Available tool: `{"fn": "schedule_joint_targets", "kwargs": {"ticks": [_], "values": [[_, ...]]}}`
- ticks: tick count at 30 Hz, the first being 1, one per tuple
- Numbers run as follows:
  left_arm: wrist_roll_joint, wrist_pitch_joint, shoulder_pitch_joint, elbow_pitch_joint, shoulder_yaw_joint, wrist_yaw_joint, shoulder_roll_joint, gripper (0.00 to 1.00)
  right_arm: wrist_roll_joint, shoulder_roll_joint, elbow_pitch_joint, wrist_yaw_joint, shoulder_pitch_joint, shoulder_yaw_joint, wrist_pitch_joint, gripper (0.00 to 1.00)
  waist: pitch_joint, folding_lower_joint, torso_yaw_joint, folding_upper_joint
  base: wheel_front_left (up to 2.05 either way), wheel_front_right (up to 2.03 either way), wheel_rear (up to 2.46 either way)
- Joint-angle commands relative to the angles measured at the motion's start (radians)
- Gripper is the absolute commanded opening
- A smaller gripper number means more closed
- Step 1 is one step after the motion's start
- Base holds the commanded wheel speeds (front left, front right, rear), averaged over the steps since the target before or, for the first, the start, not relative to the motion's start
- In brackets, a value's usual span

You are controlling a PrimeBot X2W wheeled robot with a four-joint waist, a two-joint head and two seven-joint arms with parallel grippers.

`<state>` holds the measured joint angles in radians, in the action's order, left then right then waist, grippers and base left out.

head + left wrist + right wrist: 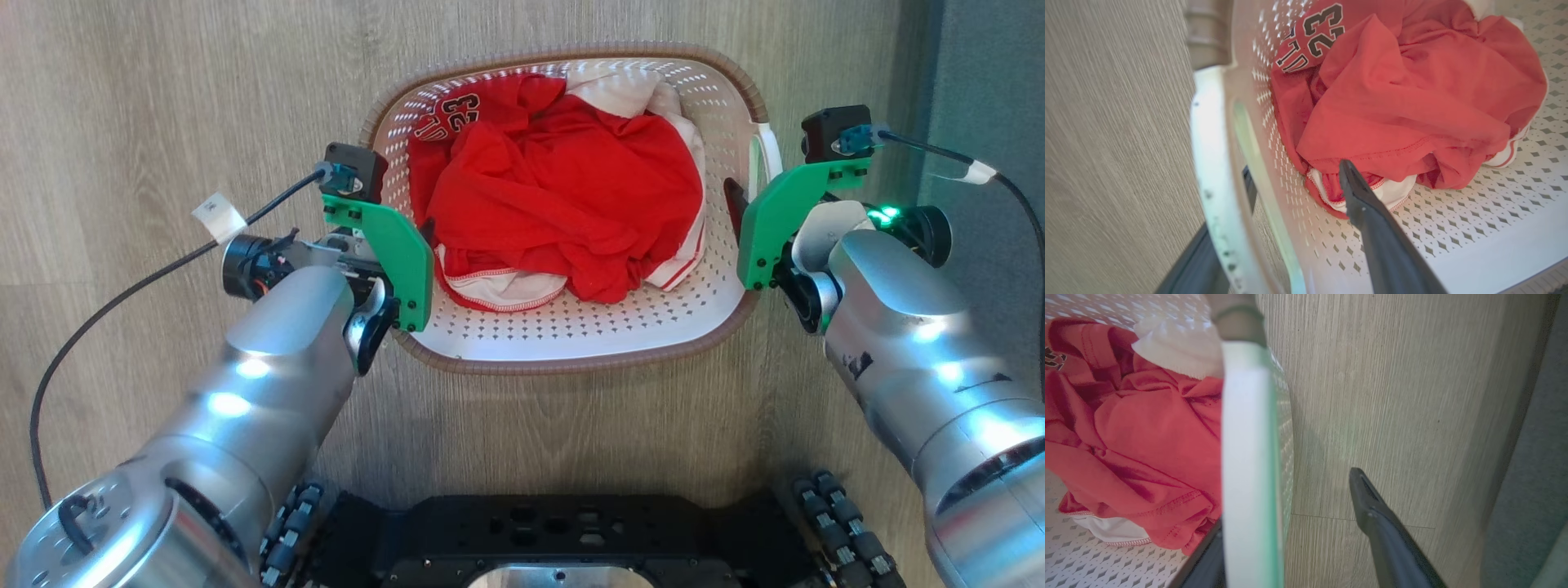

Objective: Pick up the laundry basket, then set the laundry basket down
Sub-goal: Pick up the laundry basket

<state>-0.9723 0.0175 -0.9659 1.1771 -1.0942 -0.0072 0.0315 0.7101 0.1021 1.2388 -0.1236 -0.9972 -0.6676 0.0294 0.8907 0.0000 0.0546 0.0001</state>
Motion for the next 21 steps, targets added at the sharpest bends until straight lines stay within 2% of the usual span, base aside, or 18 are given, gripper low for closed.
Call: {"fn": "schedule_joint_targets", "kwargs": {"ticks": [1, 6, 7, 8, 9, 21], "values": [[-0.015, 0.001, 0.004, -0.011, -0.003, 0.008, 0.019, 1.00, 0.010, -0.017, 0.000, -0.007, 0.041, -0.018, 0.012, 1.00, 0.000, 0.0000, 0.001, -0.0001, 0.00, 0.00, 0.00], [-0.052, -0.001, 0.001, -0.017, -0.020, 0.016, 0.019, 1.00, 0.021, -0.015, 0.009, -0.007, 0.035, -0.028, 0.017, 1.00, 0.005, 0.0000, 0.007, -0.0001, 0.00, 0.00, 0.00], [-0.070, -0.010, 0.002, -0.016, -0.016, 0.021, 0.019, 0.49, 0.023, -0.015, 0.010, -0.007, 0.034, -0.030, 0.017, 0.56, 0.006, 0.0000, 0.007, -0.0001, 0.00, 0.00, 0.00], [-0.079, -0.013, 0.000, -0.018, -0.018, 0.025, 0.019, 0.04, 0.024, -0.014, 0.011, -0.007, 0.033, -0.033, 0.017, 0.00, 0.007, 0.0000, 0.008, -0.0001, 0.00, 0.00, 0.00], [-0.085, -0.013, -0.002, -0.020, -0.022, 0.027, 0.019, 0.00, 0.025, -0.013, 0.013, -0.007, 0.031, -0.036, 0.018, 0.00, 0.008, 0.0000, 0.009, -0.0001, 0.00, 0.00, 0.00], [-0.142, -0.016, -0.011, -0.021, -0.079, 0.022, 0.019, 0.00, 0.046, -0.008, 0.022, -0.007, 0.028, -0.059, 0.023, 0.00, 0.003, 0.0000, 0.014, -0.0001, 0.00, 0.00, 0.00]]}}
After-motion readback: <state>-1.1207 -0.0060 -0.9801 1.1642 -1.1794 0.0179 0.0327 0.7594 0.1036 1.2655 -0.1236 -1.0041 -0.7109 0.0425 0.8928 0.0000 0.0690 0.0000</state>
